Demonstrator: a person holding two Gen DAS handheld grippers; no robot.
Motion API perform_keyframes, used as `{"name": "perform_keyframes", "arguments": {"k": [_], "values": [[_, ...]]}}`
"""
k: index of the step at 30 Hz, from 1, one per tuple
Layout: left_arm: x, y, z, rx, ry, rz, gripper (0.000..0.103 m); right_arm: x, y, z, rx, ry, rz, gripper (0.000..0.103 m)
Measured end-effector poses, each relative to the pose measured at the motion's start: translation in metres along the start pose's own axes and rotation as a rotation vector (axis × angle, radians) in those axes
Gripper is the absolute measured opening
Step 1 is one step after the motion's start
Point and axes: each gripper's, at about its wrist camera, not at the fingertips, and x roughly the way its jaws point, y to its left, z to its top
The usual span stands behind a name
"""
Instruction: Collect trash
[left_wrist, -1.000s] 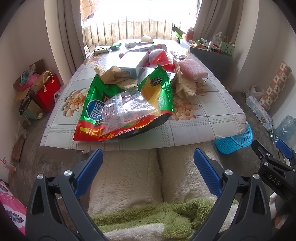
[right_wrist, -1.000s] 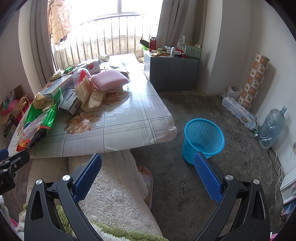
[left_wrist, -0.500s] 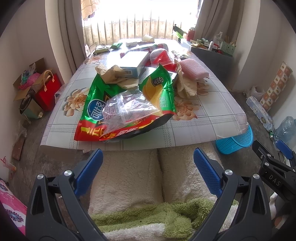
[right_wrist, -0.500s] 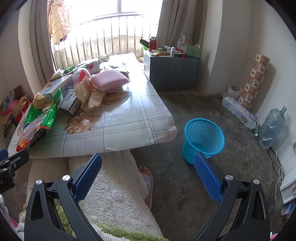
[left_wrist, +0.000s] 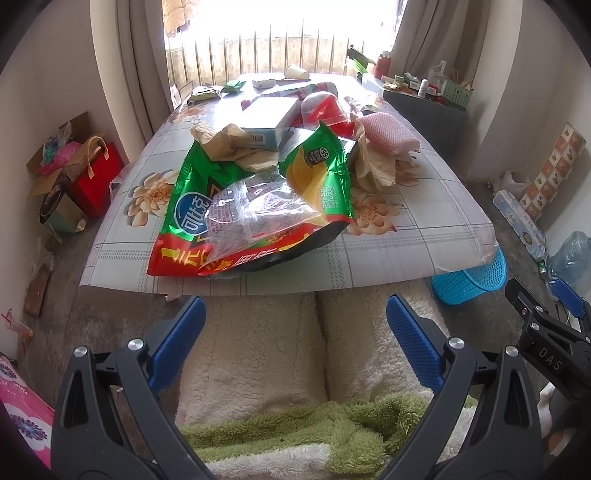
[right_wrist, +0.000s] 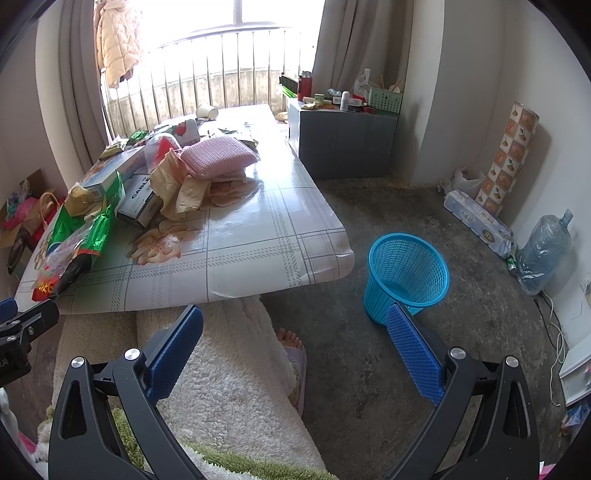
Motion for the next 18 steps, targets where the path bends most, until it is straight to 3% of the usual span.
{"name": "perform_keyframes", "arguments": {"k": [18], "values": [[0.0056, 0.0051, 0.0022, -0.032, 0.032, 0.016, 0.094, 0.0046, 0.0071, 0.0025, -0.007, -0.004, 0.031, 0.097]]}}
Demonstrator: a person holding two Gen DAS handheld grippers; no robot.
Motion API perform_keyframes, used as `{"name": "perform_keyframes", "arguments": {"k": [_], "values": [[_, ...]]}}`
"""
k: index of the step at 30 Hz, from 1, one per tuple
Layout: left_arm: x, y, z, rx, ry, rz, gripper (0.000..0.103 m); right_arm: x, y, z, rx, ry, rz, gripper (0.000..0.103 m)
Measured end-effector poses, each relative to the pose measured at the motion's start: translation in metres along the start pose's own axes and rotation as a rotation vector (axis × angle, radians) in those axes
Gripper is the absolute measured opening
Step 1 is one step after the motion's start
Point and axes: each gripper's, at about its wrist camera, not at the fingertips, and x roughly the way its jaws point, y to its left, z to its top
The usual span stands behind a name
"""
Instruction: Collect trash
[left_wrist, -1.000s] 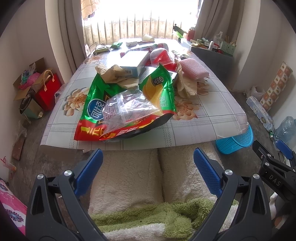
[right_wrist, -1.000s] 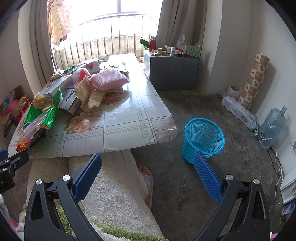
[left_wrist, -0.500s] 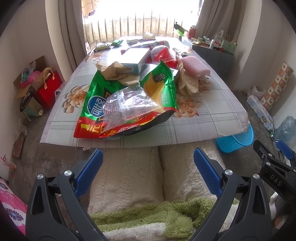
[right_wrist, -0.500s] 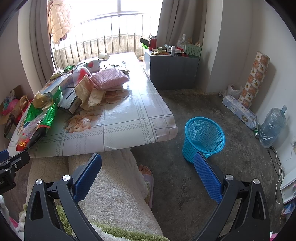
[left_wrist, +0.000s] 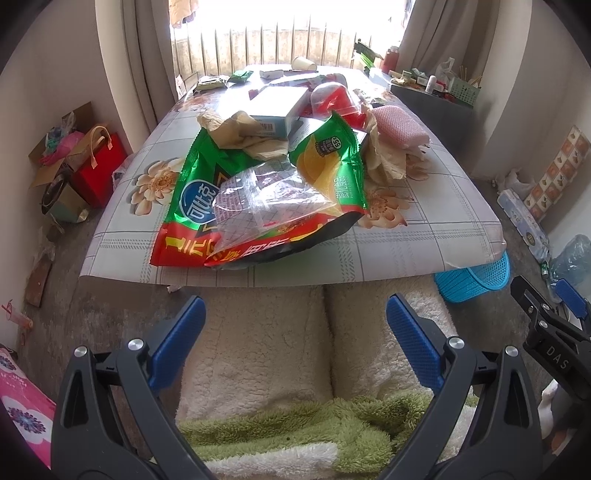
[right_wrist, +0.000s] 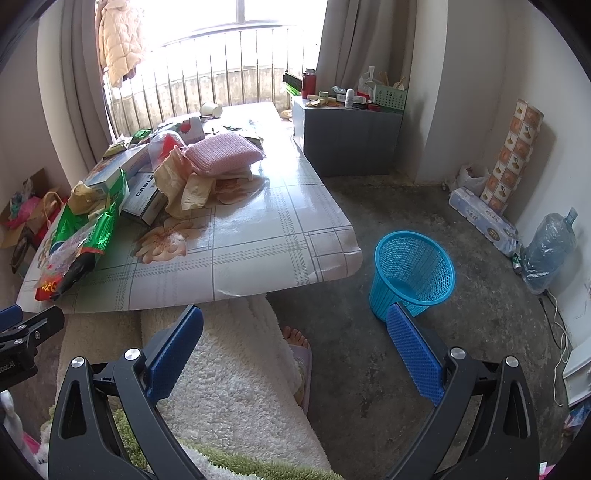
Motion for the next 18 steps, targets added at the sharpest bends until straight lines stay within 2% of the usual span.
{"name": "perform_keyframes", "arguments": {"k": [4, 7, 9, 11, 15, 18], "values": [[-0.009, 0.026, 0.007, -0.053, -0.070, 0.008, 0.094, -0.008, 0.010, 0.021, -0.029, -0.082, 0.073, 0.097], [-0.015, 0.057, 0.010, -0.110, -0.152, -0.011, 0.094, -0.012, 0.020, 0.039, -0.039, -0.143, 0.226, 0.097], [-0.016, 0.079, 0.010, -0.151, -0.196, -0.046, 0.094, -0.010, 0.030, 0.049, -0.035, -0.147, 0.311, 0.097], [-0.013, 0.098, 0.010, -0.191, -0.221, -0.076, 0.094, 0.000, 0.040, 0.055, -0.017, -0.108, 0.413, 0.097], [-0.002, 0.121, 0.012, -0.228, -0.223, -0.090, 0.094, 0.027, 0.060, 0.060, 0.018, 0.027, 0.594, 0.097], [0.003, 0.125, 0.018, -0.233, -0.218, -0.190, 0.094, 0.048, 0.071, 0.064, 0.064, 0.121, 0.708, 0.093]]}}
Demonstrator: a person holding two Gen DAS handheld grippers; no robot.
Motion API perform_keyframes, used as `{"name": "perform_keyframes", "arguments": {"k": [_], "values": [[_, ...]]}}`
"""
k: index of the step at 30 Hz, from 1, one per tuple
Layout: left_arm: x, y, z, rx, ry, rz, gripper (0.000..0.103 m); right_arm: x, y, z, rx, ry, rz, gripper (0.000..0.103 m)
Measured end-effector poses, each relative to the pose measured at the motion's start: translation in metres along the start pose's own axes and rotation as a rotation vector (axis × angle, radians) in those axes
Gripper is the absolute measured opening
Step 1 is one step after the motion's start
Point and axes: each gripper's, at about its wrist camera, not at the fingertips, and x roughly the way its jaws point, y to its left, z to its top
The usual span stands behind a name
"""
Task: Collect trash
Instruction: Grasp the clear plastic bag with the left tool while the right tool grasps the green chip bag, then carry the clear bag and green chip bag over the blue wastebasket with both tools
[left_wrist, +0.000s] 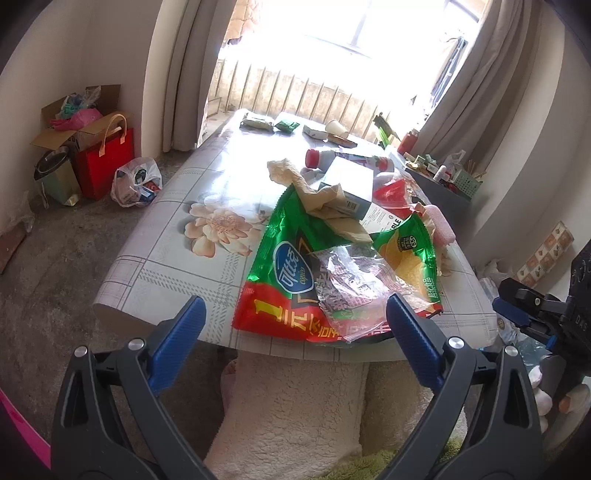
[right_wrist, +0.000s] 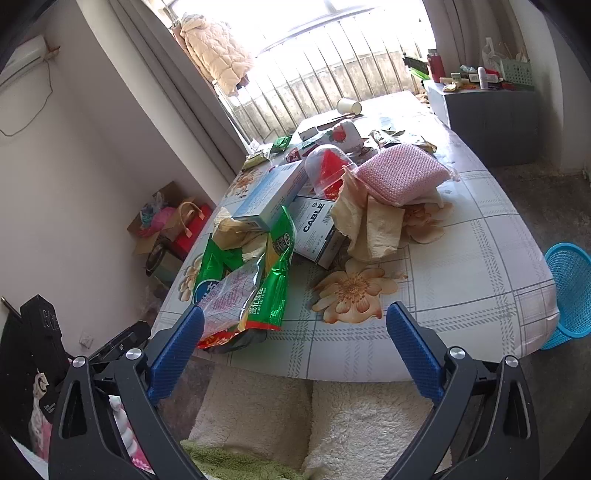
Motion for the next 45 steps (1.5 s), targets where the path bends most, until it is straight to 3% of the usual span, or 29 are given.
{"name": "perform_keyframes", "arguments": {"k": [3, 5, 13, 21, 26, 28, 34, 45], "values": [[0.013, 0.000, 0.008, -0.051, 0.056, -0.153, 0.092, 0.025, -0.016, 0.009, 0.127, 0.079, 0.122, 0.086], [0.030, -0.001, 0.014, -0.097, 0.111, -0.220, 0.087, 0.043, -0.025, 0.015, 0.183, 0.122, 0.155, 0.081], [0.096, -0.005, 0.019, -0.150, 0.287, -0.229, 0.068, 0.090, -0.033, 0.022, 0.276, 0.247, 0.226, 0.070], [0.110, -0.007, 0.019, -0.148, 0.297, -0.207, 0.045, 0.125, -0.039, 0.009, 0.336, 0.349, 0.277, 0.045], [0.105, -0.008, 0.018, -0.145, 0.298, -0.217, 0.030, 0.117, -0.024, 0.000, 0.307, 0.355, 0.274, 0.022], [0.101, -0.010, 0.017, -0.137, 0.297, -0.221, 0.020, 0.109, -0.017, -0.007, 0.294, 0.354, 0.267, 0.020], [0.076, -0.013, 0.014, -0.121, 0.273, -0.221, 0.006, 0.077, -0.010, -0.031, 0.299, 0.340, 0.256, 0.017], [0.030, -0.017, 0.021, -0.094, 0.176, -0.211, 0.000, -0.003, -0.035, -0.057, 0.329, 0.261, 0.203, 0.015]]}}
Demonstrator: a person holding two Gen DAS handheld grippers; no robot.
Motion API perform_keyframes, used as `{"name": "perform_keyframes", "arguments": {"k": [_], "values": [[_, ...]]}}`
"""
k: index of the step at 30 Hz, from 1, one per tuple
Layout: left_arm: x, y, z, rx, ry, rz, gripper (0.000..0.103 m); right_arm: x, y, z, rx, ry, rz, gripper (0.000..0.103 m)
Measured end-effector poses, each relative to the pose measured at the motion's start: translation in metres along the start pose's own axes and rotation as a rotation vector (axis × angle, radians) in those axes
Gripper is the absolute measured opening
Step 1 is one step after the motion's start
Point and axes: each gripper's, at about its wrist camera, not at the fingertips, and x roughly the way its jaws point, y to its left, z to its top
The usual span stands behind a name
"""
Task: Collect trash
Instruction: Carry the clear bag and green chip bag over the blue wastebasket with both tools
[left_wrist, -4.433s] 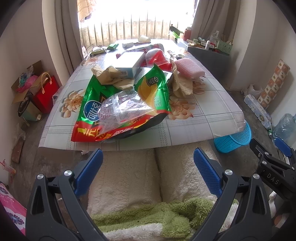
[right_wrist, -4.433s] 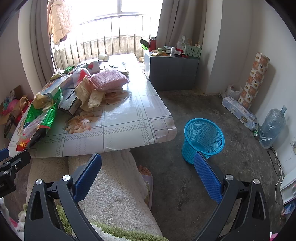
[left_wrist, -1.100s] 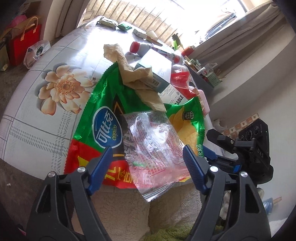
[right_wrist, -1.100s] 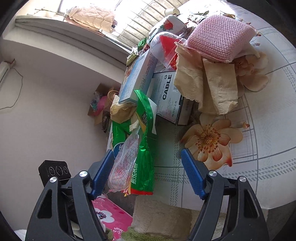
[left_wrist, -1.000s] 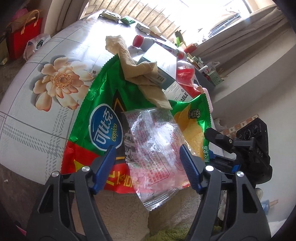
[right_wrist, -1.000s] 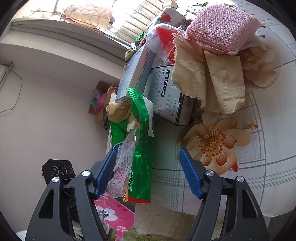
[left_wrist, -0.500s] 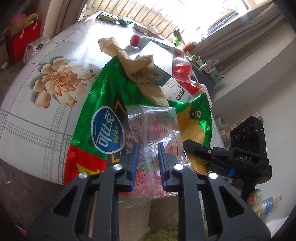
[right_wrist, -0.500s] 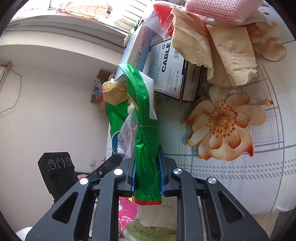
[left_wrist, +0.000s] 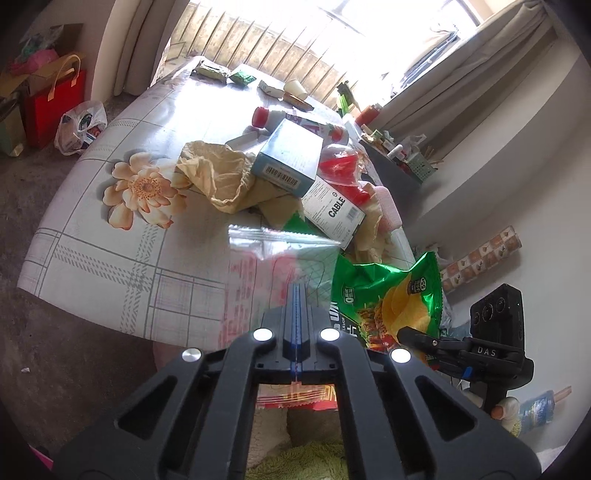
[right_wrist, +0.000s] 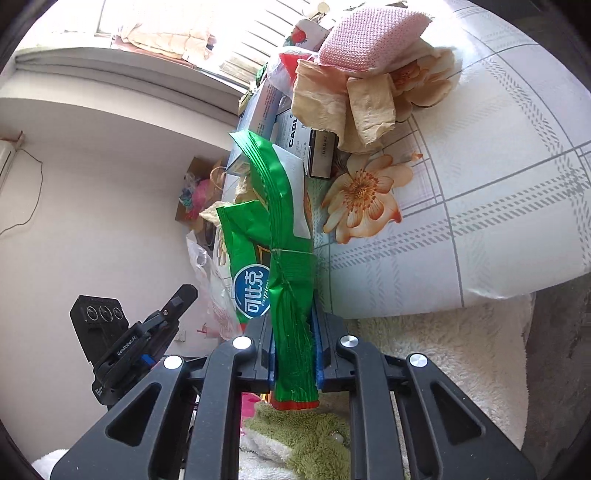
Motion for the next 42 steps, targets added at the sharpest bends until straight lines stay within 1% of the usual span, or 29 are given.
{"name": "perform_keyframes", "arguments": {"k": [3, 7, 9, 10, 12, 13, 14, 15, 16, 18, 19, 21, 26, 28, 30, 32, 34, 35, 36, 38, 39, 41, 42], "values": [[-0.003, -0.010, 0.004, 0.026, -0.016, -0.004, 0.000, -0.037, -0.014, -0.009, 0.015, -0.042, -0.016, 0.014], [0.006, -0.026, 0.002, 0.078, -0.027, -0.011, 0.000, -0.076, -0.030, -0.027, 0.051, -0.123, -0.032, 0.014], [0.016, -0.029, -0.002, 0.114, -0.032, 0.019, 0.000, -0.089, -0.038, -0.030, 0.074, -0.158, -0.033, 0.014], [0.023, -0.028, -0.006, 0.114, -0.016, 0.025, 0.000, -0.096, -0.048, -0.034, 0.085, -0.171, -0.031, 0.014], [0.028, -0.020, -0.009, 0.076, 0.018, 0.013, 0.000, -0.104, -0.057, -0.041, 0.095, -0.186, -0.031, 0.014], [0.026, -0.015, -0.009, 0.057, 0.023, 0.008, 0.002, -0.106, -0.060, -0.040, 0.095, -0.191, -0.031, 0.014], [0.020, -0.012, -0.010, 0.051, 0.020, 0.004, 0.007, -0.109, -0.061, -0.042, 0.094, -0.192, -0.027, 0.014], [0.013, -0.009, -0.010, 0.057, 0.010, 0.011, 0.025, -0.105, -0.058, -0.036, 0.094, -0.192, -0.020, 0.014], [0.005, -0.007, -0.011, 0.069, -0.003, 0.032, 0.045, -0.103, -0.058, -0.034, 0.094, -0.189, -0.013, 0.014], [-0.009, -0.001, -0.014, 0.094, -0.016, 0.084, 0.055, -0.093, -0.059, -0.028, 0.089, -0.178, -0.004, 0.014], [-0.014, 0.003, -0.016, 0.099, -0.002, 0.096, 0.061, -0.086, -0.055, -0.024, 0.088, -0.172, -0.001, 0.014], [-0.017, 0.017, -0.024, 0.071, 0.060, 0.104, 0.068, -0.079, -0.057, -0.022, 0.089, -0.160, 0.009, 0.014], [0.002, 0.056, -0.062, -0.099, 0.227, 0.088, 0.068, -0.067, -0.065, -0.017, 0.108, -0.141, 0.011, 0.014], [0.011, 0.063, -0.074, -0.148, 0.255, 0.066, 0.068, -0.067, -0.066, -0.015, 0.109, -0.139, 0.005, 0.014], [0.016, 0.063, -0.079, -0.146, 0.251, 0.065, 0.067, -0.068, -0.065, -0.014, 0.105, -0.138, -0.005, 0.014], [0.017, 0.061, -0.079, -0.130, 0.236, 0.068, 0.059, -0.068, -0.064, -0.013, 0.102, -0.140, -0.013, 0.014], [0.018, 0.059, -0.077, -0.117, 0.233, 0.069, 0.045, -0.069, -0.065, -0.013, 0.104, -0.143, -0.013, 0.014], [0.018, 0.059, -0.076, -0.109, 0.231, 0.072, 0.041, -0.070, -0.065, -0.013, 0.105, -0.147, -0.012, 0.014], [0.017, 0.058, -0.076, -0.099, 0.231, 0.075, 0.032, -0.070, -0.065, -0.014, 0.107, -0.150, -0.011, 0.014], [0.015, 0.056, -0.076, -0.079, 0.226, 0.084, 0.027, -0.071, -0.066, -0.015, 0.110, -0.156, -0.004, 0.014], [0.014, 0.054, -0.075, -0.068, 0.221, 0.087, 0.017, -0.071, -0.066, -0.016, 0.111, -0.159, -0.001, 0.014], [0.011, 0.049, -0.075, -0.040, 0.212, 0.097, 0.012, -0.073, -0.067, -0.017, 0.109, -0.165, 0.008, 0.014], [0.008, 0.046, -0.074, -0.028, 0.206, 0.097, 0.001, -0.075, -0.066, -0.018, 0.103, -0.170, 0.015, 0.014]]}}
